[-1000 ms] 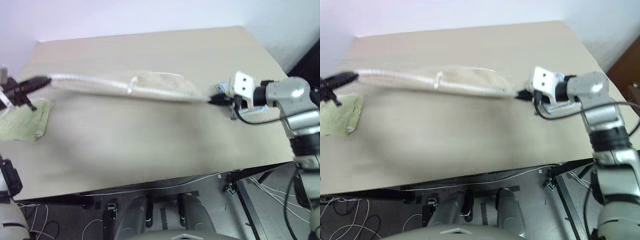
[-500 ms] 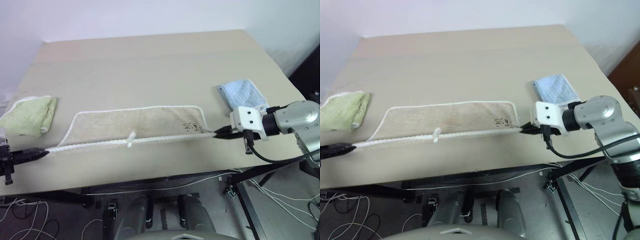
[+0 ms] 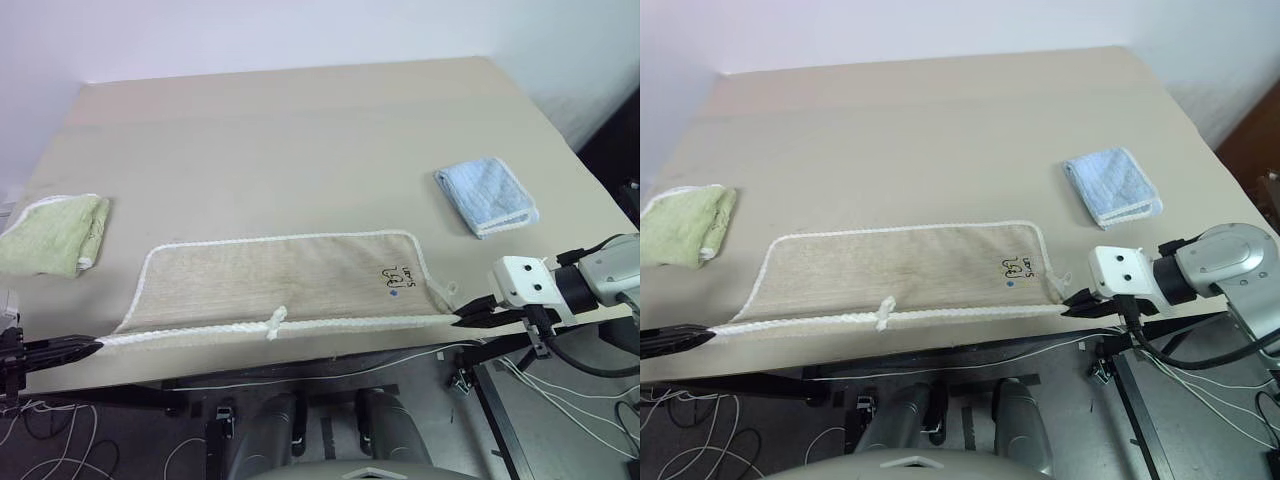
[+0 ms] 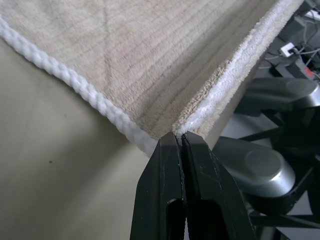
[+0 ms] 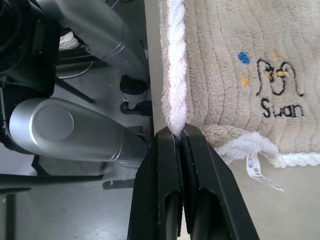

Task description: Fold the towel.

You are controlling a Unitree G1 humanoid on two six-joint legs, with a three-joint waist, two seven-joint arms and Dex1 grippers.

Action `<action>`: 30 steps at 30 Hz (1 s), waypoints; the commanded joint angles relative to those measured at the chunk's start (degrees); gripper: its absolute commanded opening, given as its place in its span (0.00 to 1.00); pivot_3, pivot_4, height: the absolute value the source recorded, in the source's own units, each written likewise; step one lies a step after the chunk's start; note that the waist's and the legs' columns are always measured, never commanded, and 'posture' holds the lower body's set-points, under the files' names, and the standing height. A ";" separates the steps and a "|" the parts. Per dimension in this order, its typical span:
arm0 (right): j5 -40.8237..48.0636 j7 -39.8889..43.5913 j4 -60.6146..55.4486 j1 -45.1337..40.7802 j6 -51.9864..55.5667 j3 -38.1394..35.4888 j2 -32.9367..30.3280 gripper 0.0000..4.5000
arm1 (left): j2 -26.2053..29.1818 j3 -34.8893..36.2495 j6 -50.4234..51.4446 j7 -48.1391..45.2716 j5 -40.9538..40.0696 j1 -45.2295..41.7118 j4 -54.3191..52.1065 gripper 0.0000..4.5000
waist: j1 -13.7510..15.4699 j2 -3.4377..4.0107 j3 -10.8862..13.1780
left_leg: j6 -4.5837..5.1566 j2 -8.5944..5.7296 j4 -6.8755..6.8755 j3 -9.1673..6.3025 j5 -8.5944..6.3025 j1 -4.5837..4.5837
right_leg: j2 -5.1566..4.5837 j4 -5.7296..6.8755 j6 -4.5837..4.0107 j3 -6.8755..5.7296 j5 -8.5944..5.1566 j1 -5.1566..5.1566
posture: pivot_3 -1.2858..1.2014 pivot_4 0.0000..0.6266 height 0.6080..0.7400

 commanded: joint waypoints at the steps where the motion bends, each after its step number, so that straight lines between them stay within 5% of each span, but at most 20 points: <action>1: -2.18 -1.44 4.76 -2.11 2.18 -0.68 -1.10 0.00 | 1.14 1.14 -0.57 4.40 2.53 -3.21 5.28 0.01 | 0.08 0.00 0.00 | 0.00 0.00 -0.01 0.00 0.00 0.00 | 0.00 0.00 0.00 -0.01 0.00 -0.01 | 0.52 0.24 1.00; 12: -2.21 -5.23 11.77 -16.68 5.72 4.61 6.21 0.00 | 2.04 -8.09 -9.59 3.36 6.23 -20.68 23.96 0.01 | 0.97 0.01 -0.01 | -0.01 0.00 0.02 0.02 0.01 -0.01 | 0.03 0.00 0.01 -0.02 0.03 -0.07 | 0.52 0.24 1.00; 20: -8.90 -6.35 23.72 -25.44 1.29 11.91 11.46 0.00 | -1.55 -16.77 -22.12 7.98 12.93 -43.43 47.14 0.01 | 1.37 -0.11 -0.08 | 0.06 -0.13 0.21 0.01 -0.01 -0.03 | -0.01 0.02 0.24 -0.09 0.17 -0.03 | 0.52 0.24 1.00; 30: -11.01 -5.31 30.70 -28.04 -1.12 11.52 11.60 0.00 | -3.33 -21.30 -24.42 3.37 16.49 -53.21 53.36 0.01 | 1.16 -0.13 -0.10 | 0.13 -0.12 0.27 0.02 0.09 -0.09 | 0.08 0.37 0.32 -0.09 0.21 -0.03 | 0.52 0.24 1.00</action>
